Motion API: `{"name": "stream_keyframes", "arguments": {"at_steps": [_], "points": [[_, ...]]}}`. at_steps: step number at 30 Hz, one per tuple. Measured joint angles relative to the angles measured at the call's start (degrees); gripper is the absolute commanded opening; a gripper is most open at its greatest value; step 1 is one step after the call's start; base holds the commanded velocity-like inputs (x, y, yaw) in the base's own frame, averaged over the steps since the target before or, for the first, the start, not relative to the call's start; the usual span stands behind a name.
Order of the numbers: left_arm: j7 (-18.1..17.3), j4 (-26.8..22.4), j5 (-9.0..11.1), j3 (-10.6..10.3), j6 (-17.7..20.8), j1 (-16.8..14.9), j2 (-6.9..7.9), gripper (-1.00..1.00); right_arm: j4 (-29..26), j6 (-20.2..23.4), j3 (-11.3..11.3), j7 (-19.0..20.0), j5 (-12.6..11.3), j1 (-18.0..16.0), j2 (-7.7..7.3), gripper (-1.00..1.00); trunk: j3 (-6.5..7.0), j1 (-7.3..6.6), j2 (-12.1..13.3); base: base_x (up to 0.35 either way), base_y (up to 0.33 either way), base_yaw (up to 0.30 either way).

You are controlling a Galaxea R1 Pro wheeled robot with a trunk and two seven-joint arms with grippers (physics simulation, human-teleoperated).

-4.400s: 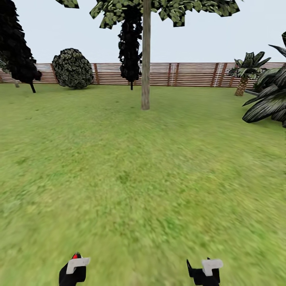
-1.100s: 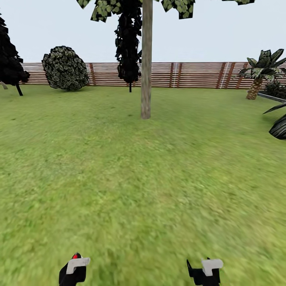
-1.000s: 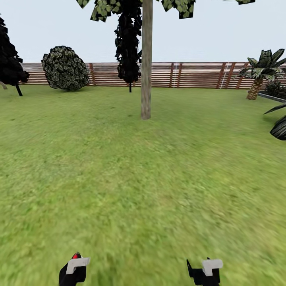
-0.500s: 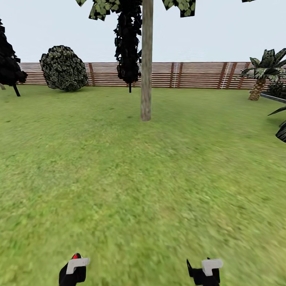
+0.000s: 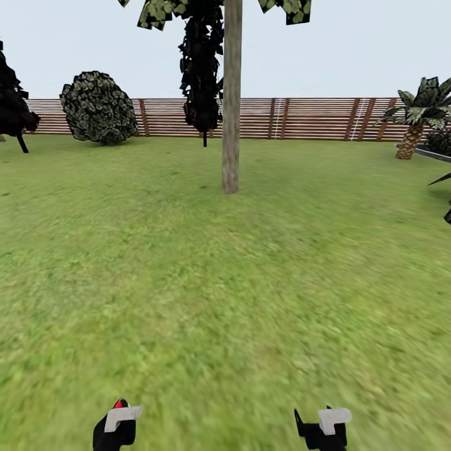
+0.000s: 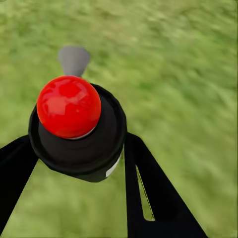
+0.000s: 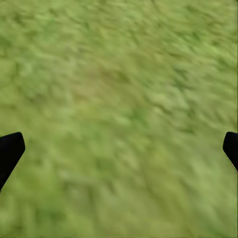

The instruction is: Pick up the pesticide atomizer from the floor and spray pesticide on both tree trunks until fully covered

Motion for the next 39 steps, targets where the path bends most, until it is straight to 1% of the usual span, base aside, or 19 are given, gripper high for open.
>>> {"name": "stream_keyframes", "arguments": {"at_steps": [39], "points": [[0.0, 0.0, 0.01, 0.0, -0.1, -0.01, 0.0, -1.0, 0.0, 0.0, 0.0, 0.01, 0.0, 0.0, 0.0, 1.0, 0.0, 0.0, 0.0, 0.339, 0.0, 0.0]]}}
